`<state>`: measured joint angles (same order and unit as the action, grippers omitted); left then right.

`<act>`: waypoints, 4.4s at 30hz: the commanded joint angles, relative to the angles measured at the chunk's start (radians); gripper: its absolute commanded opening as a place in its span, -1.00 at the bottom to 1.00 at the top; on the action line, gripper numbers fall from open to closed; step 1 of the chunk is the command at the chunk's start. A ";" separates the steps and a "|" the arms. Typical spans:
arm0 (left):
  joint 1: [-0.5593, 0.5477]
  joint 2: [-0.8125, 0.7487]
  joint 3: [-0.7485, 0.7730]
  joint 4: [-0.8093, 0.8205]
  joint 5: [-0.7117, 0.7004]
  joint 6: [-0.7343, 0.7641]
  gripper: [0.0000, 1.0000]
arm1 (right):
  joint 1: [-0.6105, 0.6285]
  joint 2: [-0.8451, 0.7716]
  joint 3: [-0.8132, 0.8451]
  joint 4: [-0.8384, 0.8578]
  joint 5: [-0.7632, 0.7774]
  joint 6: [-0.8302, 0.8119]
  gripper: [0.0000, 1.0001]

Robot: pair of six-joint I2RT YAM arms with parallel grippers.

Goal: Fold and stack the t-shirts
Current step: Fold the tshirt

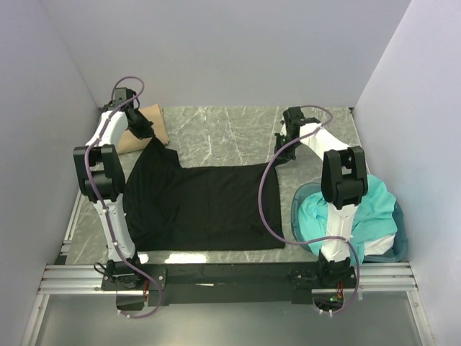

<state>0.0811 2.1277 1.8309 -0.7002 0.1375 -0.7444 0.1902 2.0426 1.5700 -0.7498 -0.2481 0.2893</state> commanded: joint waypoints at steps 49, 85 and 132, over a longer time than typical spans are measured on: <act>0.034 -0.983 -0.815 -0.090 -0.035 -0.191 -0.99 | 0.011 -0.225 -0.122 0.038 0.109 -0.041 -1.00; 0.042 -1.327 -0.918 -0.373 -0.173 -0.317 -0.26 | 0.213 -0.475 -0.495 0.033 0.268 -0.003 -0.55; 0.286 -0.635 -0.969 0.222 -0.088 -0.001 0.02 | 0.046 -0.113 -0.215 0.023 0.129 -0.009 -0.15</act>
<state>0.3614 1.4811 0.8459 -0.5316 0.0303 -0.7601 0.2478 1.9274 1.3361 -0.7444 -0.1036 0.2932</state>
